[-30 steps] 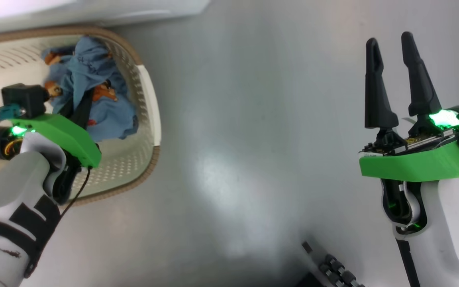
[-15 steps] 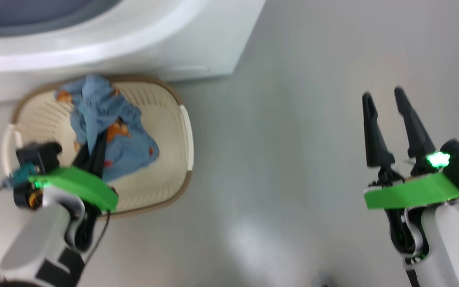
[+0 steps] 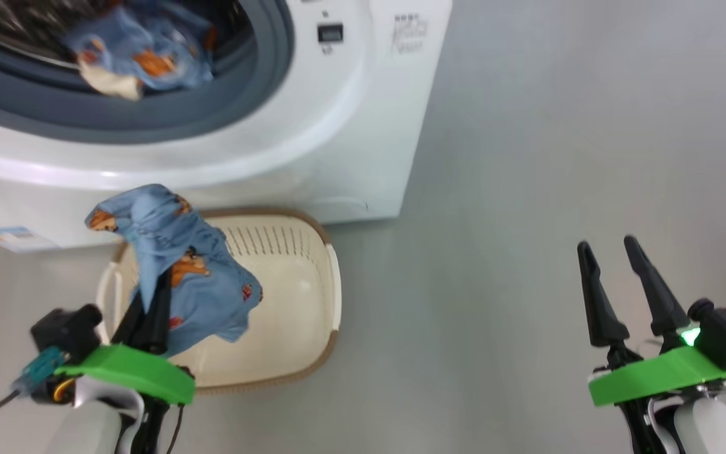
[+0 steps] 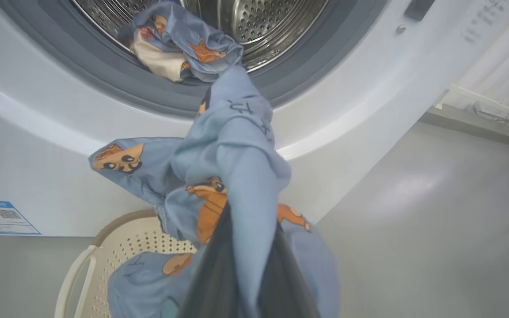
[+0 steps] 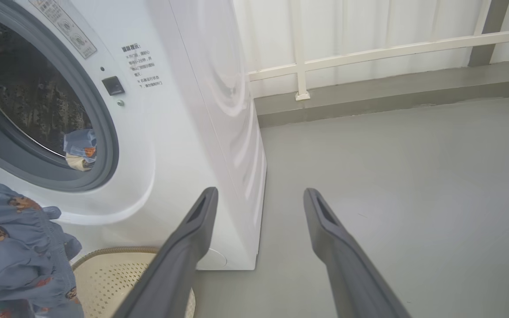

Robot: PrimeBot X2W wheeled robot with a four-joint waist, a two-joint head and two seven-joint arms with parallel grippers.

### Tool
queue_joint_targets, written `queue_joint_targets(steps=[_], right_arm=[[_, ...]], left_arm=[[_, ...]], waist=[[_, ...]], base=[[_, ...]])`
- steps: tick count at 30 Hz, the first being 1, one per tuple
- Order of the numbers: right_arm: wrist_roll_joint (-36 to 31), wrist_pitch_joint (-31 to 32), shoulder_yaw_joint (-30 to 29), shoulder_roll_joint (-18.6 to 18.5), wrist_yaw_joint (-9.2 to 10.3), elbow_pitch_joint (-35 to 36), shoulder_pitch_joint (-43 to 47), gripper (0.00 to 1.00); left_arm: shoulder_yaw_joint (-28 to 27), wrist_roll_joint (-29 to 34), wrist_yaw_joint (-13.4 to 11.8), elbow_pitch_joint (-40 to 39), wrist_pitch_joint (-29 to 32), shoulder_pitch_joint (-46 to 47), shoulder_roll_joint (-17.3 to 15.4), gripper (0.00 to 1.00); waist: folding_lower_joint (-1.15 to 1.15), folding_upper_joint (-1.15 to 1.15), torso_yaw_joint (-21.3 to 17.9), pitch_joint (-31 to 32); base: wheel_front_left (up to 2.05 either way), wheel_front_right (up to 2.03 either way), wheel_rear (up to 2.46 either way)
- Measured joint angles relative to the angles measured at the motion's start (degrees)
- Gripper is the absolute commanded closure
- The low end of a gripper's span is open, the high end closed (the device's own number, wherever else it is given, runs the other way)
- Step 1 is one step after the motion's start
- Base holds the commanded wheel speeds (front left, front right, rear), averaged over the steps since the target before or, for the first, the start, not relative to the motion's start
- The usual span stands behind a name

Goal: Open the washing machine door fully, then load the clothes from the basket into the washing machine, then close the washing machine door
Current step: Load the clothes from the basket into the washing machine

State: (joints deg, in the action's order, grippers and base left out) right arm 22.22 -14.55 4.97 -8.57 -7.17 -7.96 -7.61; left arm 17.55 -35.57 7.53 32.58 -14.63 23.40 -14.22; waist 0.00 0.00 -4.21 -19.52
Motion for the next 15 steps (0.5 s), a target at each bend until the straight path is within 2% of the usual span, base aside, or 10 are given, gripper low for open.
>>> queue_joint_targets(steps=[11, 15], right_arm=[[1.9, 0.0, -1.5, -0.2, 0.00, 0.0, 5.6, 0.00], [2.0, 0.0, -1.8, -0.2, 0.00, 0.0, 6.8, 0.00]], left_arm=[[-7.2, 7.3, 0.0, -11.1, 0.0, -11.0, 1.4, 1.00], [-10.5, 8.4, 0.0, -15.0, 0.0, -14.8, 3.1, 1.00]], waist=[[0.00, 0.00, 2.3, 8.6], [0.00, 0.00, 3.1, 10.6]], base=[[0.00, 0.00, 0.00], [0.00, 0.00, 0.00]])
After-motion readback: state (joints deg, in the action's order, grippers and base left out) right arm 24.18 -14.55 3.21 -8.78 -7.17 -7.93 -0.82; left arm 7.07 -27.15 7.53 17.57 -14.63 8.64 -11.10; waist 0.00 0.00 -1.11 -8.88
